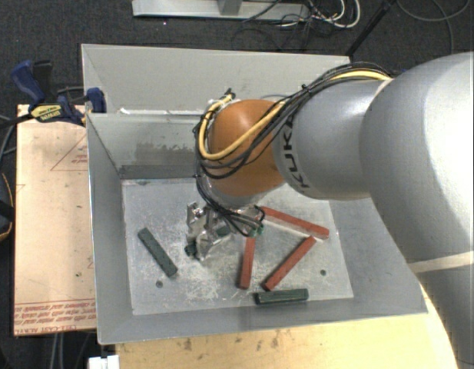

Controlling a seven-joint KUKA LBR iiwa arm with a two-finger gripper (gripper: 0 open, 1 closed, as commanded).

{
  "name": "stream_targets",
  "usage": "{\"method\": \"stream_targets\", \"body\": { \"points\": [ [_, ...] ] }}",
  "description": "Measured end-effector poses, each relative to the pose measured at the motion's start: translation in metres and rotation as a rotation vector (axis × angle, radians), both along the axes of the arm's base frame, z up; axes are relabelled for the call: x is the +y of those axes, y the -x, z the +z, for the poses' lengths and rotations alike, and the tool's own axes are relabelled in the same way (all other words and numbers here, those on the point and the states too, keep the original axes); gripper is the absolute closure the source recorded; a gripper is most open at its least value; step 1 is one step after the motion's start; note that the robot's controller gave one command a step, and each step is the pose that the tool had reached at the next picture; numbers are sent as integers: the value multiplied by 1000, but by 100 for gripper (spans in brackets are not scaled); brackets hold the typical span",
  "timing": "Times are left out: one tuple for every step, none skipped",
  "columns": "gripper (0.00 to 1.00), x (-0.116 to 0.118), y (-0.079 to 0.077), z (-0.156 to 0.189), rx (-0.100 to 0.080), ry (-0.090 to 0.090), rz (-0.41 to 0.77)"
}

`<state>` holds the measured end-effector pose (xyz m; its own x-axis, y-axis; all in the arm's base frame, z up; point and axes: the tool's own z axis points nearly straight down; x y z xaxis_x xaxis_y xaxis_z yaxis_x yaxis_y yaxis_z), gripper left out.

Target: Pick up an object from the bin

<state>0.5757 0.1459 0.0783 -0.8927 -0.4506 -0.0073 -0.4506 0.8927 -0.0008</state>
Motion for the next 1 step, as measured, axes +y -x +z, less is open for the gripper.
{"method": "stream_targets", "body": {
  "points": [
    [100, 0, 0, 0, 0, 0, -1]
  ]
}}
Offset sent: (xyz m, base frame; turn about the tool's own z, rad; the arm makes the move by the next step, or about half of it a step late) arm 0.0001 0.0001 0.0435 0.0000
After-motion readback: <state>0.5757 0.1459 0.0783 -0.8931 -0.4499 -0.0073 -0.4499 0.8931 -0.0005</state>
